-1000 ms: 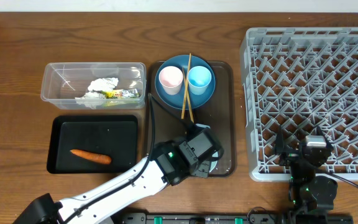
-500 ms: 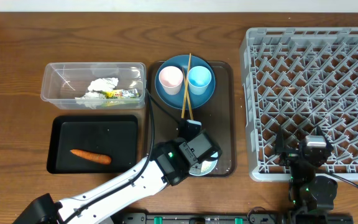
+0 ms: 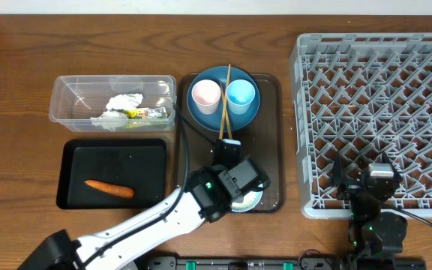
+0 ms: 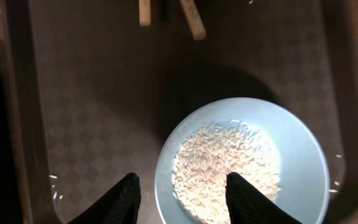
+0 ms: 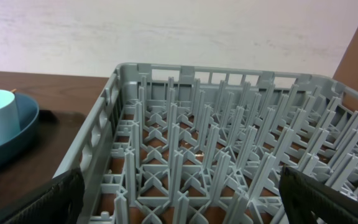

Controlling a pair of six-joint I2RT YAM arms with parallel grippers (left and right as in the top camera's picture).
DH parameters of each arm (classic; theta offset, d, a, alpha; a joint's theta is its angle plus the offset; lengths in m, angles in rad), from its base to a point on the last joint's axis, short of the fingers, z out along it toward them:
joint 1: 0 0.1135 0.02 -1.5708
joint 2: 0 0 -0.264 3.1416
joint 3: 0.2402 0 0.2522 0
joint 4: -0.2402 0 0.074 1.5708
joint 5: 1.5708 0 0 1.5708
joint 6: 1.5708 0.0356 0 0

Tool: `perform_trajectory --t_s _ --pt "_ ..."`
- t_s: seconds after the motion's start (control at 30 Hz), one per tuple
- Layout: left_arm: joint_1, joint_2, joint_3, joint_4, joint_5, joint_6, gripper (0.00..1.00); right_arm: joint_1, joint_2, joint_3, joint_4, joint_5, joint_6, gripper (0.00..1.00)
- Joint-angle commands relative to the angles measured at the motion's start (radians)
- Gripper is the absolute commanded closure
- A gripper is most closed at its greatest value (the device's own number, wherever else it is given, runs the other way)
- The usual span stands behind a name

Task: Sort waste into correct bins and load items into the dishwasher rack
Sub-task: 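Lower the left gripper and grasp the rim of the rice bowl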

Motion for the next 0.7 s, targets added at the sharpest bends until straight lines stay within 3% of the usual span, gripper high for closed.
perform_trajectory --t_s 0.0,0.67 --pt "0.002 0.047 -0.013 0.01 -0.028 -0.01 0.53 -0.002 -0.002 -0.002 -0.003 0.007 0.016 0.01" --pt "0.002 0.13 -0.017 0.022 -0.05 -0.01 0.53 -0.002 -0.002 -0.002 -0.003 0.007 0.016 0.01"
